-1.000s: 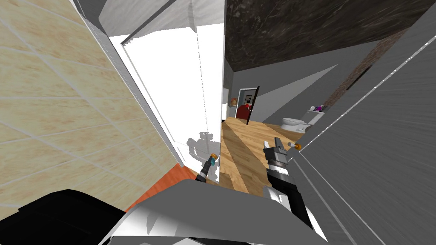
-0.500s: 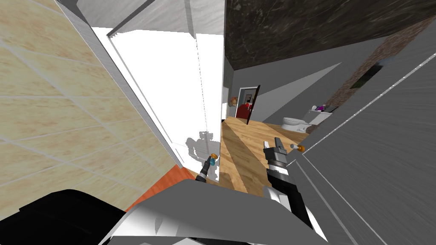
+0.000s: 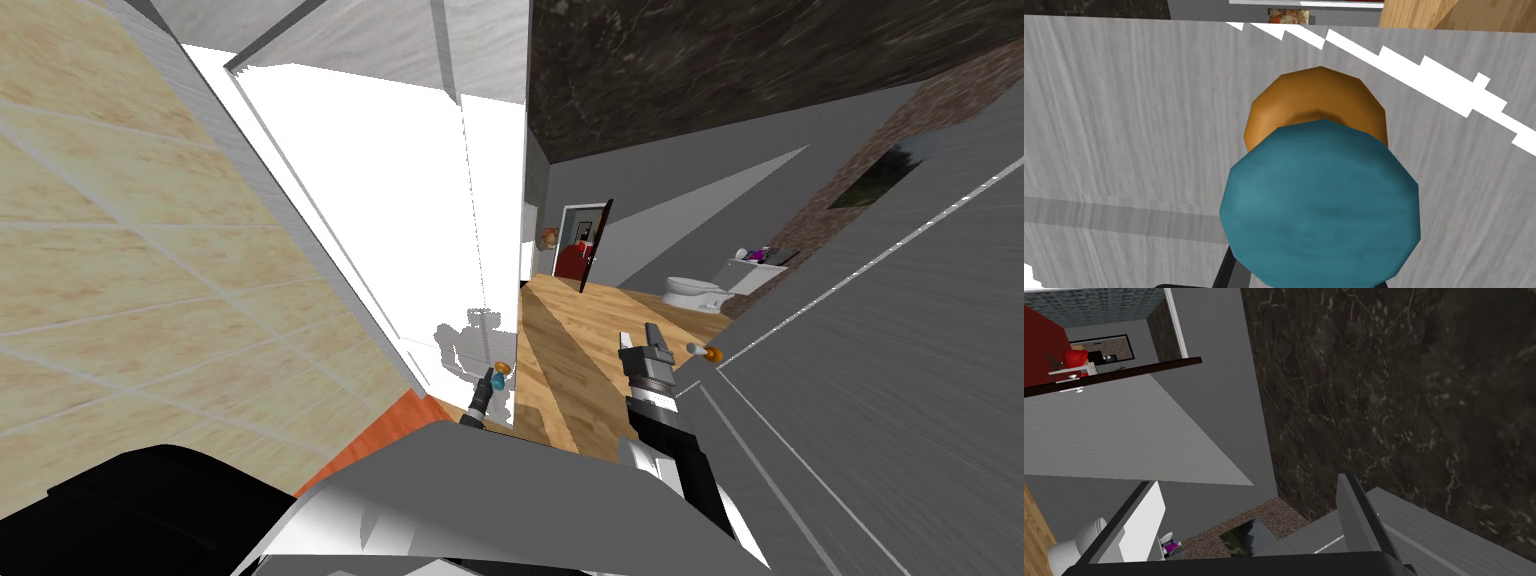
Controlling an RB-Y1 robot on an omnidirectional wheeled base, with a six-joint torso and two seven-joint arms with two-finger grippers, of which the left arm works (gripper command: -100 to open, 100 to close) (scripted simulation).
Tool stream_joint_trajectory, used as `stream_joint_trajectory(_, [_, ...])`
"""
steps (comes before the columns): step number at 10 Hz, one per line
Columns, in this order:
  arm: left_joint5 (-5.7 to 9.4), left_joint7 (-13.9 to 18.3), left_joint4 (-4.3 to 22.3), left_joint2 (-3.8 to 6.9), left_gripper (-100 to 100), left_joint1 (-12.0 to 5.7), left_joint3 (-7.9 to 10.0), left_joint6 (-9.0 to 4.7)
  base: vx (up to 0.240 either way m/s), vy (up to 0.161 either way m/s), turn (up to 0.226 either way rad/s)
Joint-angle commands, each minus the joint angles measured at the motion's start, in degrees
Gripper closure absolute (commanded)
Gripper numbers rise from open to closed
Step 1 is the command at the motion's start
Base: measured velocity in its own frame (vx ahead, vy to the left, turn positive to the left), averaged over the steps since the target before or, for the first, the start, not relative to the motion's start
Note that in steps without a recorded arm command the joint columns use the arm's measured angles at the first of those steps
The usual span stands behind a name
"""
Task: Push the door open
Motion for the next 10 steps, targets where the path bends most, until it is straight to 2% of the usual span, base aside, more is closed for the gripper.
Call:
stream_joint_trajectory(1, [0.65, 2.3, -0.6, -0.39, 100, -0.76, -0.3, -0.64, 0.062, -0.013, 0.005])
stream_joint_trajectory(2, [1.81, 4.1, -0.6, -0.41, 100, -0.69, -0.64, -0.86, 0.059, -0.008, 0.003])
stream_joint_trajectory(3, [1.81, 4.6, -0.6, -0.41, 100, -0.69, -0.64, -0.86, 0.047, -0.01, -0.006])
stream_joint_trajectory(4, [2.98, 6.7, -0.6, -0.44, 100, -0.62, -0.97, -1.09, 0.044, -0.017, 0.0])
stream_joint_trajectory(5, [2.98, 7.0, -0.6, -0.44, 100, -0.62, -0.97, -1.09, 0.038, -0.018, 0.002])
stream_joint_trajectory(7, [5.3, 10.7, -0.7, -0.51, 100, -0.48, -1.63, -1.54, 0.062, -0.015, 0.004])
stream_joint_trajectory(8, [5.3, 11.8, -0.7, -0.51, 100, -0.48, -1.63, -1.54, 0.05, -0.01, -0.004])
stream_joint_trajectory(9, [6.43, 13.6, -0.8, -0.55, 100, -0.41, -1.96, -1.75, 0.056, -0.019, 0.001])
stream_joint_trajectory(10, [6.43, 14.1, -0.8, -0.55, 100, -0.41, -1.96, -1.75, 0.05, -0.016, 0.006])
